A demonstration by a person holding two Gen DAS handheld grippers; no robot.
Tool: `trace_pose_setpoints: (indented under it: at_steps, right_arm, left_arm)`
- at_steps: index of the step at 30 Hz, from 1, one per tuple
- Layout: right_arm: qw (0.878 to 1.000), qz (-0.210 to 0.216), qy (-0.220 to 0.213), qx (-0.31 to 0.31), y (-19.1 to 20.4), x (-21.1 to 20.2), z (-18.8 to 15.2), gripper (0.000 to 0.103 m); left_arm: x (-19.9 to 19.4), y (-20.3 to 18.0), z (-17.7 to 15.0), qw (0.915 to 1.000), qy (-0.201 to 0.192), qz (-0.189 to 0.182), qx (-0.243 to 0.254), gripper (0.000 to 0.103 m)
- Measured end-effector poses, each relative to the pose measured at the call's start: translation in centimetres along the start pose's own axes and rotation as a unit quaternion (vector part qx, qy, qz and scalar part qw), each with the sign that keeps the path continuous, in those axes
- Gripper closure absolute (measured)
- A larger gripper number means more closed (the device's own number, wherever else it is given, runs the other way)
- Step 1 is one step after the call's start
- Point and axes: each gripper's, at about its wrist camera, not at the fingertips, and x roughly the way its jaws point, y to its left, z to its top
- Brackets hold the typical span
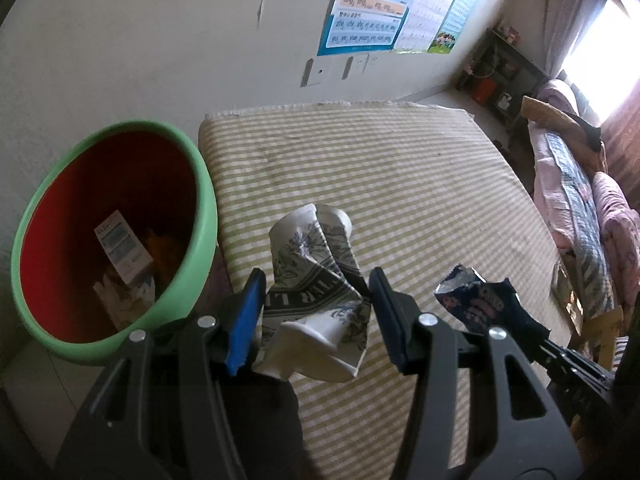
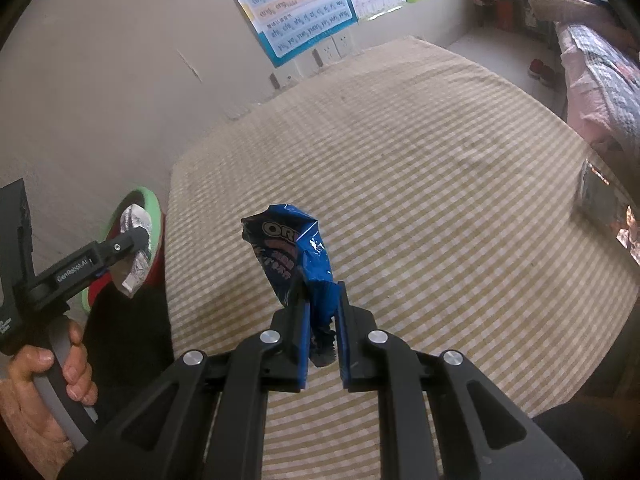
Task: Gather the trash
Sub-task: 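Carry the paper cup and Oreo wrapper over the red bucket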
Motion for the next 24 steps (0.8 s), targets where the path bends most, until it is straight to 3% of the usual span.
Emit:
trace_pose_setpoints:
  at_steps: [11,24]
  right_arm:
    - [0.998,-0.027,-0.043,-0.041,3.3,-3.2,1.5,0.092]
    - [0.996,-0.013,-0.043,-0.075,7.4,-3.2,2.2,0.091]
  left_arm:
    - [-2.6,-0.6,-0.2,0.9992,-0.028,-0.009,0.028,0.051]
    - [-3.7,2.3,0.6,0.9991,-0.042,0.001,-0.003,0.051]
